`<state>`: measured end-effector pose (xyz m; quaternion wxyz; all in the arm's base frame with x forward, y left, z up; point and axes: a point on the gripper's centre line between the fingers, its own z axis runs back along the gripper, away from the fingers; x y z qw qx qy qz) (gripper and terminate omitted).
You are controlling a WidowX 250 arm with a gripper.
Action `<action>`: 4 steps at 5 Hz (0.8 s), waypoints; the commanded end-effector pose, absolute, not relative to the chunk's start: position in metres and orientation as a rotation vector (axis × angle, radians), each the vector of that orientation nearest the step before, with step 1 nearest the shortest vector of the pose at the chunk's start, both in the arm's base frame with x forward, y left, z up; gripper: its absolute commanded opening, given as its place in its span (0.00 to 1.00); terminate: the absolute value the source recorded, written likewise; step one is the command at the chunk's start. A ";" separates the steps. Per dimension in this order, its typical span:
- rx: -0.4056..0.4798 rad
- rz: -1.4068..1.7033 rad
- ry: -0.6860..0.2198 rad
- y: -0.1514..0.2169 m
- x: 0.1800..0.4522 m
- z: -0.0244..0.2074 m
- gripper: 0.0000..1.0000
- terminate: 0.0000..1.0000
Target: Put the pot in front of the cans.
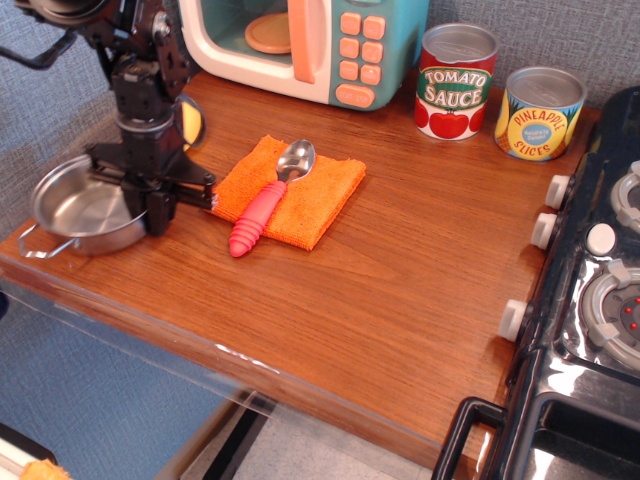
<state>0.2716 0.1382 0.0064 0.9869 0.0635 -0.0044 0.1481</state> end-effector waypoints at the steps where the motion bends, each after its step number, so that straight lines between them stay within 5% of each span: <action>1: 0.097 0.476 -0.184 0.073 0.281 0.072 0.00 0.00; 4: -0.023 0.203 -0.102 -0.071 0.350 0.081 0.00 0.00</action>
